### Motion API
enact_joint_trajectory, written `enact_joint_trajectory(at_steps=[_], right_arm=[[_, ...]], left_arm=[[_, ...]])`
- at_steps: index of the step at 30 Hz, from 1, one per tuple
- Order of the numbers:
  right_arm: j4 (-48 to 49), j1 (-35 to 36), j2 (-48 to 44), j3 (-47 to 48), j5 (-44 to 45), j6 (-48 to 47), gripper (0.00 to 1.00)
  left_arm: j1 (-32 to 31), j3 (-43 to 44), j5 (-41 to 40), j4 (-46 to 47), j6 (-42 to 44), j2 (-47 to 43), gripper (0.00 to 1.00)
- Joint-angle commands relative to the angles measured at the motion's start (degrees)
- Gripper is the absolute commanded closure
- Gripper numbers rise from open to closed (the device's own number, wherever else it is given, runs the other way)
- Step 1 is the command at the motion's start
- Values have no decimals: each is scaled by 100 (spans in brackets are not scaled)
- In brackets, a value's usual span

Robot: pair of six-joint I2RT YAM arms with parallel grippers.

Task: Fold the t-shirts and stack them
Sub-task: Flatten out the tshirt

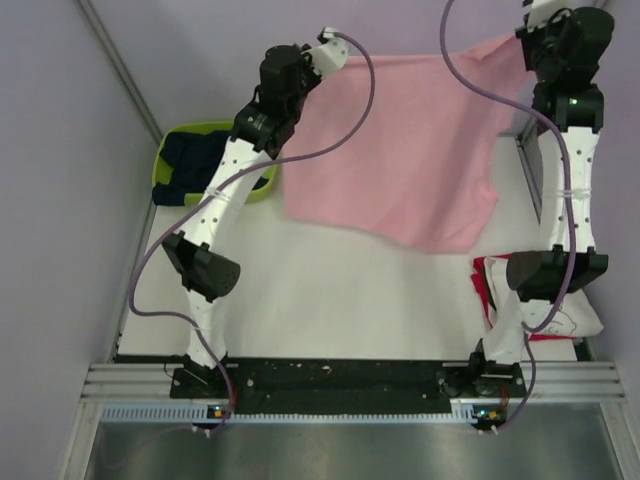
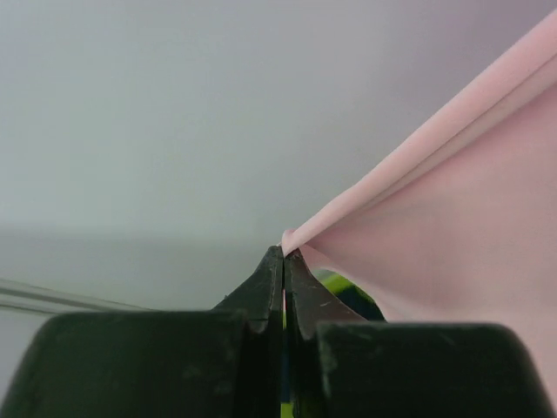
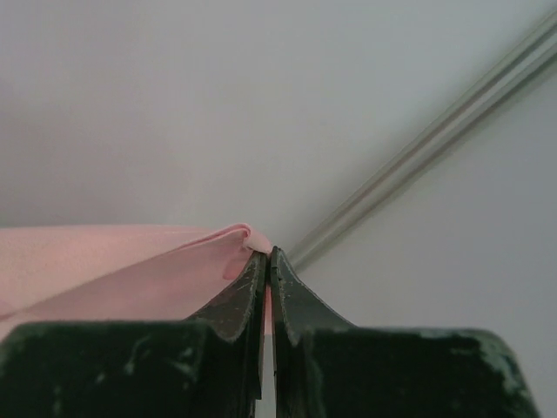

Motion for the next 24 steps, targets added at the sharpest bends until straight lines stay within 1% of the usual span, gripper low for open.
enact_joint_trajectory(at_steps=[1, 3, 4, 8, 10, 13, 14, 16, 20, 22, 24], right_arm=[[776, -513, 292, 1825, -753, 645, 100], [987, -575, 214, 1801, -816, 638, 100], [997, -575, 170, 1801, -798, 550, 100], [883, -593, -198, 1573, -824, 234, 100], [717, -593, -506, 1205, -763, -55, 100], [269, -584, -1111, 476, -596, -486, 100], [41, -584, -1444, 117, -613, -610, 100], [-477, -584, -1990, -691, -683, -821, 100], [-1348, -541, -3290, -2922, -815, -954, 100], [-1848, -470, -3835, -3820, -1218, -1111, 100], [-2262, -112, -4328, -4663, -1413, -1505, 100]], left_arm=[[17, 619, -1073, 2446, 1165, 228, 100], [25, 514, -1250, 3203, 1702, 290, 100], [34, 504, -1251, 3285, 1852, 299, 100], [17, 487, -1215, 3294, 2160, 159, 100], [34, 277, -1163, 3111, 2187, -51, 100], [34, -206, -900, 2208, 1925, -429, 100], [43, -443, -743, 1813, 1819, -604, 100], [26, -1240, -461, 1188, 1529, -1044, 100], [34, -2700, 67, -78, 1098, -1826, 100], [34, -3421, 356, -553, 957, -2195, 100], [25, -3967, 786, -1255, 843, -2468, 100]])
